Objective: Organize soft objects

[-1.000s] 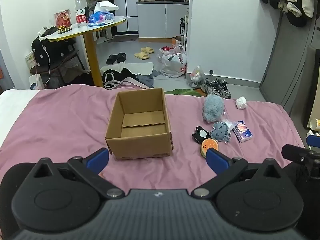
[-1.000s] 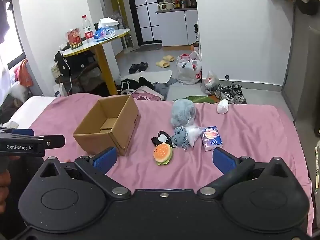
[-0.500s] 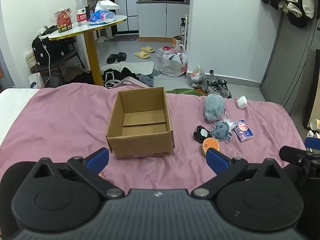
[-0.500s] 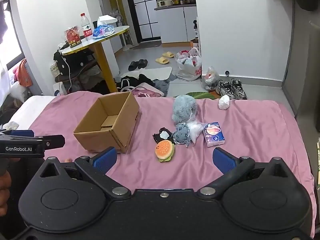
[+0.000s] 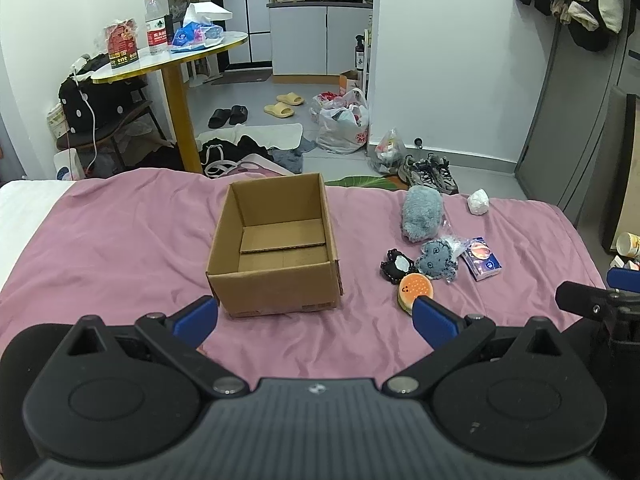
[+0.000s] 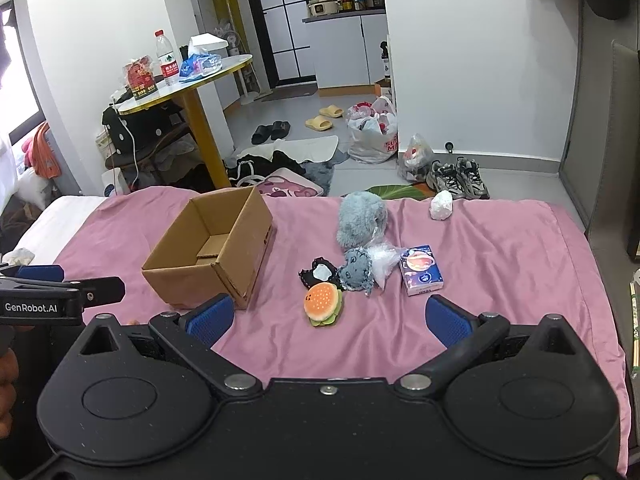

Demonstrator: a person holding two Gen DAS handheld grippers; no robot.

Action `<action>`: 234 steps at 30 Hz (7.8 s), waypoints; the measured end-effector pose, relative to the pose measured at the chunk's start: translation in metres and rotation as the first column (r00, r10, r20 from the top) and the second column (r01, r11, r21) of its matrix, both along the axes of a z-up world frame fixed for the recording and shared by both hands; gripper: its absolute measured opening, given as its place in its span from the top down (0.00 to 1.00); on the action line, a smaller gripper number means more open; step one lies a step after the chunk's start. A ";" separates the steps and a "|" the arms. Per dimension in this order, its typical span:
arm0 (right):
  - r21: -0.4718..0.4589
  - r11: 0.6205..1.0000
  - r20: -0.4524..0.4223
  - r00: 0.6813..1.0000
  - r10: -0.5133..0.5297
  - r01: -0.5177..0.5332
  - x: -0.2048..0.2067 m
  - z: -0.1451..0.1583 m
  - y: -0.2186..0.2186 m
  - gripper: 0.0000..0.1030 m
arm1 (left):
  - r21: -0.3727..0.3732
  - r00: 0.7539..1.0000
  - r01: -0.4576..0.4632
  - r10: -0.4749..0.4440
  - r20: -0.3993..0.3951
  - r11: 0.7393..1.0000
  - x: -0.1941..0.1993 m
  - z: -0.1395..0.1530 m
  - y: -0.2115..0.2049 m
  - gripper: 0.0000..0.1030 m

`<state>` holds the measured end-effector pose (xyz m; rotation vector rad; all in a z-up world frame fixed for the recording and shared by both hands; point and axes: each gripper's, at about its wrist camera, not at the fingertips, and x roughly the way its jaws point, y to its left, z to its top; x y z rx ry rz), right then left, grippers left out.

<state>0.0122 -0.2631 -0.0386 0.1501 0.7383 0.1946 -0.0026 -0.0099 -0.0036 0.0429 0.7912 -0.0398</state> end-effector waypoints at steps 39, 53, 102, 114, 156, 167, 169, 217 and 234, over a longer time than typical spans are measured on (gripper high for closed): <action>0.004 1.000 -0.015 1.000 0.011 -0.011 0.002 -0.006 0.006 0.00 | -0.006 1.000 0.000 0.000 0.004 1.000 -0.003 0.002 0.009 0.00; 0.022 1.000 -0.032 0.999 0.020 -0.019 0.019 -0.009 0.011 0.00 | -0.016 1.000 -0.014 0.014 -0.028 1.000 0.011 -0.005 0.017 0.00; 0.397 0.899 -0.261 0.962 -0.085 0.187 0.143 -0.140 -0.048 0.63 | -0.107 0.970 0.074 -0.097 -0.222 0.991 0.142 -0.112 -0.077 0.23; 0.439 0.873 -0.331 0.942 -0.062 0.211 0.161 -0.167 -0.055 0.67 | -0.113 0.939 0.085 -0.118 -0.324 0.990 0.174 -0.152 -0.095 0.36; 0.414 0.890 -0.242 0.966 -0.094 0.190 0.147 -0.138 -0.049 0.88 | -0.228 0.944 0.095 -0.161 -0.287 0.969 0.181 -0.139 -0.091 0.68; 0.359 0.912 -0.139 0.978 -0.158 0.198 0.121 -0.092 -0.035 0.88 | -0.217 0.966 0.122 -0.167 -0.200 0.968 0.162 -0.102 -0.070 0.68; 0.352 0.915 -0.124 0.979 -0.163 0.197 0.119 -0.086 -0.031 0.88 | -0.222 0.969 0.123 -0.166 -0.185 0.967 0.157 -0.095 -0.064 0.68; 0.314 0.946 0.080 0.990 -0.117 0.086 0.135 -0.003 0.072 0.88 | -0.261 0.993 -0.068 0.090 0.072 0.963 0.185 -0.007 0.080 0.68; 0.266 0.963 0.047 0.998 -0.041 0.027 0.172 -0.027 0.121 0.87 | -0.220 0.994 -0.067 0.085 0.071 0.973 0.217 -0.049 0.107 0.67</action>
